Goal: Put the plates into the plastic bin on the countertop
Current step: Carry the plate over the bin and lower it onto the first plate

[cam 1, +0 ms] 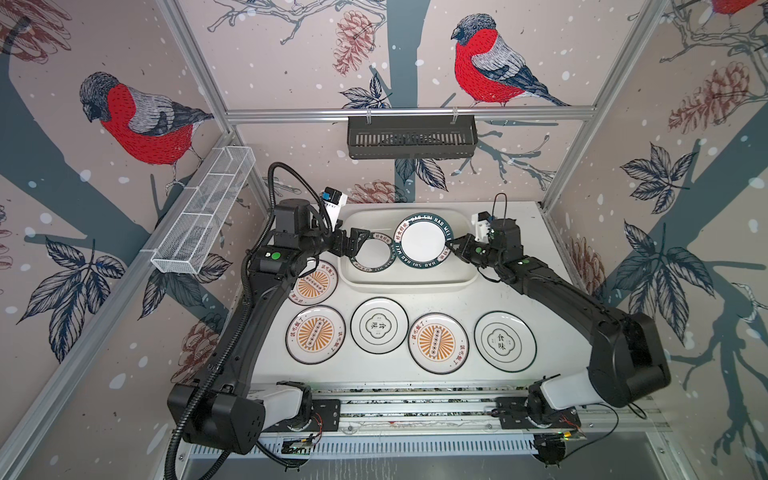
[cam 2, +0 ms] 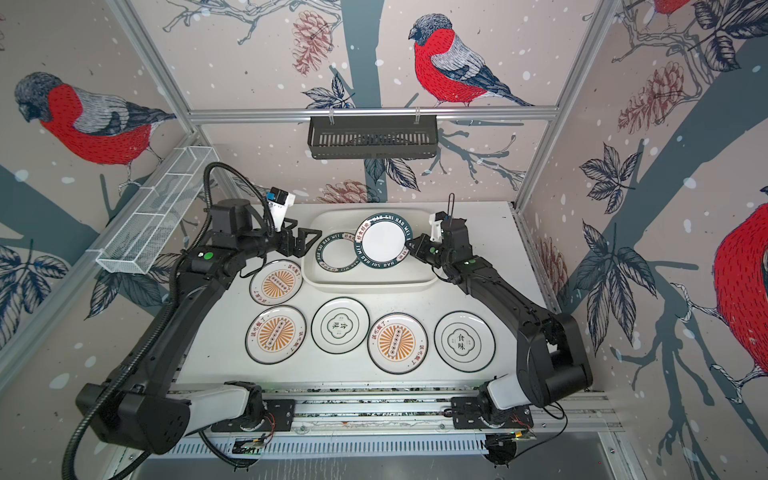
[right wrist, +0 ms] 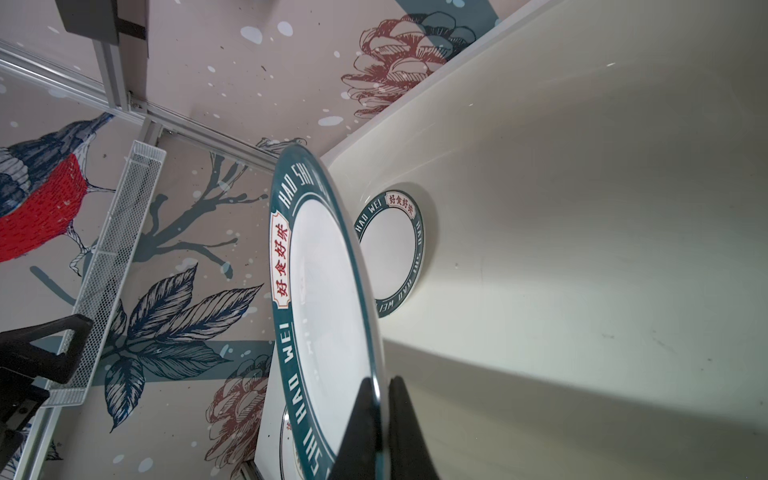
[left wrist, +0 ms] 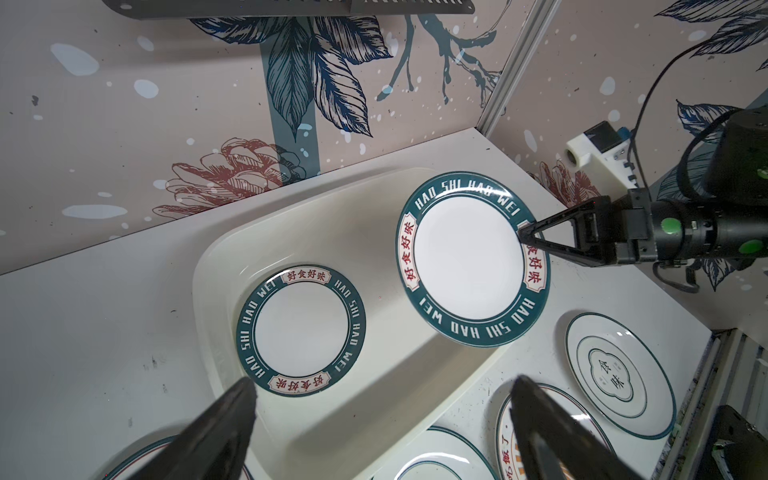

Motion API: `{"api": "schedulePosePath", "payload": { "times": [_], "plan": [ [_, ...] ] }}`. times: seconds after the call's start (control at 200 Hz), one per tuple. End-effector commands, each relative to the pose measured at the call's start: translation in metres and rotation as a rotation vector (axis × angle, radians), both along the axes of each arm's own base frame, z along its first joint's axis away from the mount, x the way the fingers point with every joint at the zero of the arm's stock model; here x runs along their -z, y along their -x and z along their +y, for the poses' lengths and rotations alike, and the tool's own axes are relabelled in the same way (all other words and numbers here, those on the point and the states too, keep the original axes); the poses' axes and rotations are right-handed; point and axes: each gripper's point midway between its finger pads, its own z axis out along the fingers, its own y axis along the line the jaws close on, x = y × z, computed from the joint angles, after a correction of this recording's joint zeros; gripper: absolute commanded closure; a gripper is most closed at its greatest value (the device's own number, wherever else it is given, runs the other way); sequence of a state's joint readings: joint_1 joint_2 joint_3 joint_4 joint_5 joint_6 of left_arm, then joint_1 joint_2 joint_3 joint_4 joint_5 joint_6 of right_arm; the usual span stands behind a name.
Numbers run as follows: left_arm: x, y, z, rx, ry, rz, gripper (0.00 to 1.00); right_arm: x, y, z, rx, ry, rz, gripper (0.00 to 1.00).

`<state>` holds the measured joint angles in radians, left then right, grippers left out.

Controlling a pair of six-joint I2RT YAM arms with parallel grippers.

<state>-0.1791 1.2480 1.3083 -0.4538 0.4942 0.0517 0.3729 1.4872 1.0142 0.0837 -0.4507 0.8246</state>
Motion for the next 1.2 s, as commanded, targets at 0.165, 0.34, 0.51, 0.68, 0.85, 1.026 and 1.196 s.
{"api": "schedulePosePath", "payload": {
  "times": [0.165, 0.34, 0.51, 0.68, 0.85, 1.026, 1.196],
  "plan": [
    [-0.008, 0.0, -0.003, 0.036, -0.006, -0.055, 0.06, 0.019, -0.02, 0.059, -0.125, 0.023, -0.031, 0.98],
    [-0.006, 0.004, -0.004, 0.06, -0.032, -0.054, 0.06, 0.043, -0.039, 0.09, -0.173, 0.035, -0.006, 0.98],
    [-0.005, 0.007, -0.005, 0.073, -0.033, -0.053, 0.06, 0.067, -0.057, 0.117, -0.213, 0.039, 0.017, 0.98],
    [-0.003, 0.004, -0.006, 0.076, -0.039, -0.044, 0.06, 0.089, -0.069, 0.131, -0.231, 0.061, 0.039, 0.98],
    [0.002, 0.002, -0.009, 0.091, -0.027, -0.024, 0.06, 0.104, -0.078, 0.137, -0.23, 0.053, 0.054, 0.98],
    [0.005, 0.0, -0.009, 0.094, -0.029, -0.01, 0.06, 0.117, -0.085, 0.143, -0.239, 0.05, 0.075, 0.98],
    [0.006, -0.002, -0.012, 0.105, -0.031, -0.006, 0.06, 0.126, -0.089, 0.147, -0.241, 0.038, 0.092, 0.96]
  ]
}}
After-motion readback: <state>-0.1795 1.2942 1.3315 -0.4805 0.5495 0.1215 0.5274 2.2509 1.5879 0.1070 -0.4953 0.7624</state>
